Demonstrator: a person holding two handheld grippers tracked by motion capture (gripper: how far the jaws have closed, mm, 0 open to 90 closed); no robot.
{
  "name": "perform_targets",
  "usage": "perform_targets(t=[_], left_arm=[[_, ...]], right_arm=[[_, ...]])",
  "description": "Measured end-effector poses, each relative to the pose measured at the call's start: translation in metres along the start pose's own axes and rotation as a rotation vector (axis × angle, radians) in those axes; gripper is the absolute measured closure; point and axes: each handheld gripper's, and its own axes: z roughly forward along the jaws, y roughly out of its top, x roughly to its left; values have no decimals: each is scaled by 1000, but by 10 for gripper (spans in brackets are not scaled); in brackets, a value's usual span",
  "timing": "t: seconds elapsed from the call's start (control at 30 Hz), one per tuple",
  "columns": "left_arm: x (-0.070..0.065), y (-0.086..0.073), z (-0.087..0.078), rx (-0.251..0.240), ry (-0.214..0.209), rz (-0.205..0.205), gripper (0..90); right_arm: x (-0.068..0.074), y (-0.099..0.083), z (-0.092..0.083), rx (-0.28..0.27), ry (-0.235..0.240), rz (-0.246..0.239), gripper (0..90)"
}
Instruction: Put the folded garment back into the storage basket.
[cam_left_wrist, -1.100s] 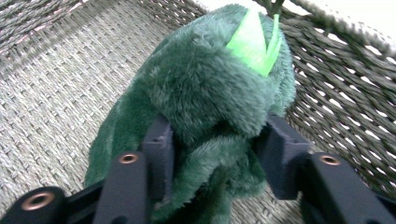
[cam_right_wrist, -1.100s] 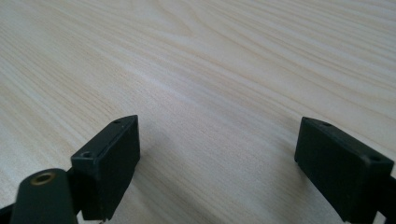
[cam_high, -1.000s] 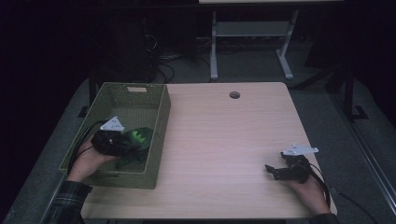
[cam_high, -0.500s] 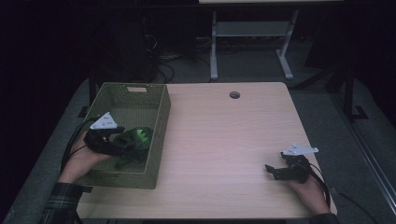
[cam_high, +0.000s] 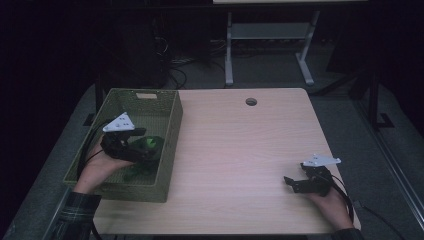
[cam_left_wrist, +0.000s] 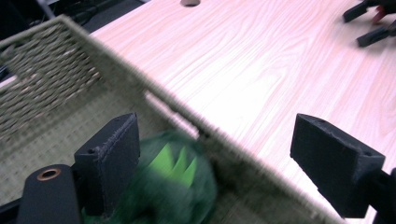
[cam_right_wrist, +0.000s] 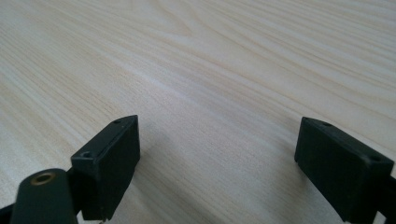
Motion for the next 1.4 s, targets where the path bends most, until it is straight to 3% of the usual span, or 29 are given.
perform_targets(t=[0.37,0.77,0.93,1.1,1.4], left_arm=[[-32,28,26,-60,-35,-20,154],[-77,44,75,-52,-102,5,154],[-97,42,96,-41,-123,14,154],[-116,31,123,-10,-132,32,154],[-126,6,153,42,-138,46,154]], right_arm=[[0,0,0,-1,0,0,138],[0,0,0,0,0,1,136],[0,0,0,0,0,-1,133],[0,0,0,0,-1,-2,131],[0,0,0,0,-1,-3,131]])
